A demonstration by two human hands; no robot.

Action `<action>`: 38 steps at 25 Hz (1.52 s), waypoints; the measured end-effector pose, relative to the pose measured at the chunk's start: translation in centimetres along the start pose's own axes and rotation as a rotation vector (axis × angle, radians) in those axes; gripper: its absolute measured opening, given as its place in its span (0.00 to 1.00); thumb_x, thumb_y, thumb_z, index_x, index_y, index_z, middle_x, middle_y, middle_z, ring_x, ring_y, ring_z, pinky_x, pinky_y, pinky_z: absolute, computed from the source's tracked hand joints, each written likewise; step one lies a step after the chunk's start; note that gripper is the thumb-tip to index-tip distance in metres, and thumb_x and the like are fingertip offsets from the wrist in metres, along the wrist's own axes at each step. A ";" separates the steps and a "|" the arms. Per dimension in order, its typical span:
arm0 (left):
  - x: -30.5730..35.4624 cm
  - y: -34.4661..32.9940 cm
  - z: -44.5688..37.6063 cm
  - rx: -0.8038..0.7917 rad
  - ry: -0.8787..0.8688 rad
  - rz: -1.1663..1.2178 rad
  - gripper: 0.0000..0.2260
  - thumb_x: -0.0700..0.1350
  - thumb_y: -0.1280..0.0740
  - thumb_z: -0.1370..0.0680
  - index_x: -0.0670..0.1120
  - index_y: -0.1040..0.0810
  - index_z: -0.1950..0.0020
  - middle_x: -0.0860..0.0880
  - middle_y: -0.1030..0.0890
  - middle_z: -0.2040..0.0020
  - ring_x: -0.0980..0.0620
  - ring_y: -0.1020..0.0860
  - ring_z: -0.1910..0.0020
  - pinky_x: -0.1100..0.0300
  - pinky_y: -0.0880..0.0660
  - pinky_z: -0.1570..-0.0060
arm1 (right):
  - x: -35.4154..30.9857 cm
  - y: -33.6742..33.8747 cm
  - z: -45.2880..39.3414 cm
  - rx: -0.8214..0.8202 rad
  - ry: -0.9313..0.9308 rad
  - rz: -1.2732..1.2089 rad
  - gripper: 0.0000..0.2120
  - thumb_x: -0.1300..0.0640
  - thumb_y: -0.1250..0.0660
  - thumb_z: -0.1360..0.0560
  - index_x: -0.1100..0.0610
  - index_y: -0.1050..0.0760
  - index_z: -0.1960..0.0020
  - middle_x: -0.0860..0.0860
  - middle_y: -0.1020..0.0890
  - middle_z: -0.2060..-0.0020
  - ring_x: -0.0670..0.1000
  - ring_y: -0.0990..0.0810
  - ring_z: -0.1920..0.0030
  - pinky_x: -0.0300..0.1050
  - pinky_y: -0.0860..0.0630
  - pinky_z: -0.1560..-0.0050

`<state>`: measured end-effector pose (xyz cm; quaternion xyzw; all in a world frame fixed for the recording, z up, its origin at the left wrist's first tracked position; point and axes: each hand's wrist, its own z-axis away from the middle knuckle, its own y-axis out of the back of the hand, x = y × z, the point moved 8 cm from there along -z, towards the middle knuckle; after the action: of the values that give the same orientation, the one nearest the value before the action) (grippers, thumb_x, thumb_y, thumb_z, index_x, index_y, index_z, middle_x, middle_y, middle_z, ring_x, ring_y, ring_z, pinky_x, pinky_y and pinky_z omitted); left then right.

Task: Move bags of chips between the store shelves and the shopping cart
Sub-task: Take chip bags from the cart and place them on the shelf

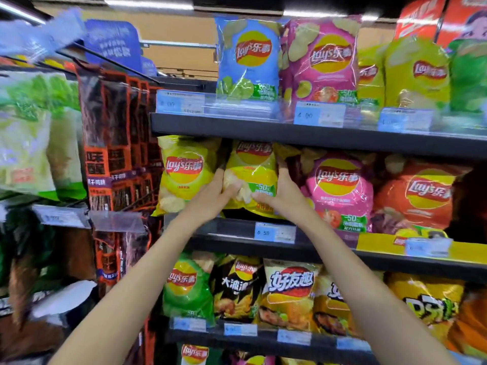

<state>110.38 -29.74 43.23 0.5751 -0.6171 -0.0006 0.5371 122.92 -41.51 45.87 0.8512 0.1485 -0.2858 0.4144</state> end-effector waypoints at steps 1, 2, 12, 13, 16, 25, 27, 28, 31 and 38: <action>0.0 -0.1 -0.2 -0.006 0.010 -0.017 0.26 0.65 0.42 0.21 0.47 0.36 0.32 0.48 0.23 0.39 0.46 0.25 0.38 0.46 0.28 0.38 | 0.1 0.0 -0.4 -0.006 0.006 0.018 0.40 0.54 0.24 0.29 0.60 0.44 0.26 0.54 0.25 0.40 0.53 0.25 0.41 0.49 0.27 0.39; 0.0 -0.3 -0.4 -0.015 0.025 -0.029 0.23 0.63 0.40 0.20 0.47 0.35 0.34 0.49 0.23 0.41 0.46 0.24 0.40 0.47 0.27 0.42 | 0.4 0.1 -0.8 -0.007 0.001 0.040 0.40 0.54 0.23 0.29 0.61 0.43 0.27 0.55 0.25 0.39 0.54 0.25 0.40 0.51 0.27 0.39; 2.3 -1.9 -3.5 0.038 0.070 -0.188 0.32 0.49 0.32 0.21 0.33 0.41 0.26 0.51 0.31 0.61 0.56 0.33 0.63 0.69 0.35 0.68 | 3.0 0.8 -2.8 -0.049 -0.187 0.244 0.14 0.53 0.26 0.26 0.58 0.30 0.56 0.52 0.25 0.58 0.53 0.25 0.56 0.43 0.35 0.65; 2.2 -2.1 -3.6 0.020 0.066 -0.187 0.34 0.49 0.31 0.21 0.34 0.44 0.24 0.50 0.29 0.59 0.54 0.31 0.61 0.67 0.35 0.67 | 3.3 0.6 -2.8 -0.065 -0.196 0.250 0.14 0.53 0.25 0.27 0.58 0.29 0.54 0.53 0.24 0.55 0.53 0.24 0.55 0.44 0.34 0.63; 1.7 -2.6 -3.5 -0.047 0.066 -0.192 0.35 0.49 0.32 0.21 0.38 0.47 0.22 0.47 0.28 0.52 0.51 0.29 0.53 0.63 0.37 0.59 | 3.6 0.4 -2.2 -0.077 -0.191 0.268 0.18 0.52 0.25 0.28 0.59 0.31 0.51 0.53 0.27 0.53 0.51 0.27 0.55 0.42 0.34 0.64; 0.9 -2.9 -3.0 -0.081 -0.004 -0.258 0.32 0.49 0.29 0.22 0.42 0.42 0.25 0.51 0.29 0.56 0.52 0.28 0.56 0.59 0.33 0.58 | 3.1 -0.9 -0.8 -0.059 -0.211 0.306 0.31 0.55 0.25 0.28 0.62 0.38 0.33 0.60 0.31 0.34 0.59 0.28 0.35 0.50 0.30 0.40; 0.9 -3.1 -2.5 -0.067 -0.006 -0.289 0.27 0.50 0.29 0.23 0.45 0.39 0.30 0.47 0.26 0.49 0.51 0.28 0.53 0.59 0.33 0.57 | 2.9 -1.1 -0.6 -0.066 -0.214 0.305 0.32 0.56 0.25 0.27 0.61 0.39 0.32 0.59 0.32 0.33 0.59 0.29 0.34 0.50 0.29 0.39; 0.9 -3.2 -2.3 -0.072 0.004 -0.304 0.23 0.50 0.29 0.23 0.45 0.37 0.36 0.45 0.26 0.46 0.51 0.28 0.52 0.60 0.34 0.57 | 2.8 -1.0 -0.5 -0.059 -0.216 0.296 0.32 0.56 0.26 0.27 0.61 0.40 0.31 0.59 0.32 0.33 0.59 0.29 0.33 0.50 0.29 0.38; 1.4 -3.1 -2.1 -0.100 0.036 -0.316 0.21 0.50 0.29 0.23 0.45 0.35 0.38 0.43 0.27 0.41 0.48 0.27 0.47 0.59 0.33 0.54 | 2.4 -0.7 0.1 -0.024 -0.227 0.239 0.30 0.56 0.29 0.24 0.61 0.41 0.29 0.59 0.33 0.33 0.59 0.30 0.32 0.51 0.30 0.37; 4.0 -1.1 0.7 -0.051 -0.005 -0.398 0.31 0.46 0.30 0.22 0.41 0.40 0.25 0.40 0.29 0.32 0.40 0.30 0.32 0.53 0.31 0.39 | 0.4 0.7 3.0 -0.008 -0.127 0.247 0.35 0.57 0.32 0.22 0.62 0.47 0.23 0.58 0.38 0.26 0.58 0.37 0.26 0.50 0.35 0.30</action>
<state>111.62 -33.42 44.95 0.6720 -0.4925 -0.1237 0.5391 122.45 -44.35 44.59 0.8416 0.0174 -0.2852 0.4583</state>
